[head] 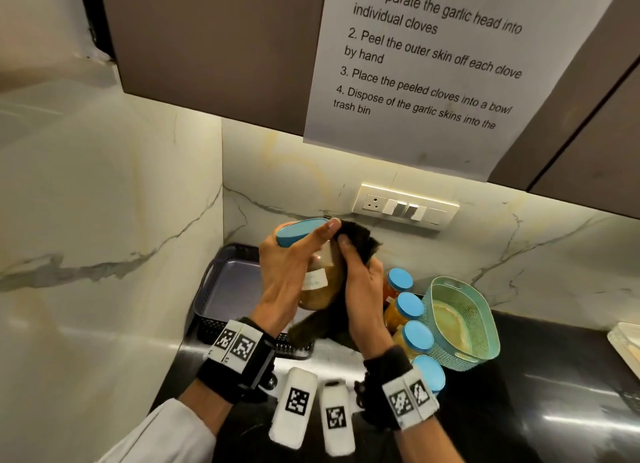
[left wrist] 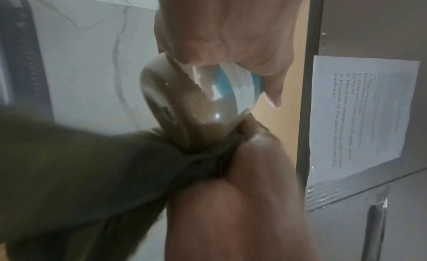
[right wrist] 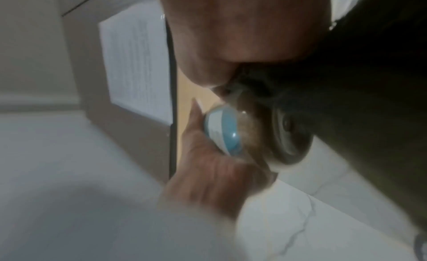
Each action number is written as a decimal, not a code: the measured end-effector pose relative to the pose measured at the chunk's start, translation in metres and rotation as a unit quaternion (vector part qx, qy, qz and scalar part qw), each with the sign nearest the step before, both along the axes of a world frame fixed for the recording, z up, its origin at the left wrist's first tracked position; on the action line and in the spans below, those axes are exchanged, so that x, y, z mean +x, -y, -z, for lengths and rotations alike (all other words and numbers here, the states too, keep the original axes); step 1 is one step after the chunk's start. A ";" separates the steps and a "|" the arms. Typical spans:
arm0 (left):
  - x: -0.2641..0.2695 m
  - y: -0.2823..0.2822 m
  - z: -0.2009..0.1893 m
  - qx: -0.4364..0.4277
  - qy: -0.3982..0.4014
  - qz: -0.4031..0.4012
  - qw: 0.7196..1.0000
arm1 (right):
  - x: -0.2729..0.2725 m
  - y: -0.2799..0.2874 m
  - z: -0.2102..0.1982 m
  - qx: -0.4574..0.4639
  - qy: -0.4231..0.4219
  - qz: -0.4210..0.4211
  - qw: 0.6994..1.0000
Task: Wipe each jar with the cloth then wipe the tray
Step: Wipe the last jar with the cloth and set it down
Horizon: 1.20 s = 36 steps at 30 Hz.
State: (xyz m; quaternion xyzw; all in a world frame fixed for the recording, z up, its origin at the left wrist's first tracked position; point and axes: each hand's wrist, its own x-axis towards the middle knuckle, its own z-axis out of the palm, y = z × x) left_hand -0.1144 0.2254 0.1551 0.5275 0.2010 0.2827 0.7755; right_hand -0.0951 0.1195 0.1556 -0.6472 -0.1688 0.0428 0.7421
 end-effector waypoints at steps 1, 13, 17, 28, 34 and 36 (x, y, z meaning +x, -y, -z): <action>0.001 0.002 -0.003 0.009 0.003 0.000 1.000 | 0.001 0.002 -0.005 0.009 -0.006 -0.002 1.000; -0.003 0.014 -0.005 0.033 -0.010 -0.021 0.999 | -0.009 0.007 -0.003 -0.001 0.006 0.024 1.000; 0.000 0.008 -0.003 0.002 -0.016 -0.021 1.000 | -0.042 0.013 0.011 -0.028 0.126 0.019 0.991; 0.000 0.009 -0.003 0.013 -0.021 0.006 1.000 | -0.038 0.011 0.022 -0.040 0.152 0.027 0.987; -0.012 0.018 0.007 -0.008 -0.038 0.064 0.997 | -0.008 0.009 0.025 -0.022 0.006 0.072 0.997; -0.018 0.018 0.010 0.016 -0.032 0.078 0.996 | 0.008 0.020 0.012 0.005 -0.114 0.066 0.991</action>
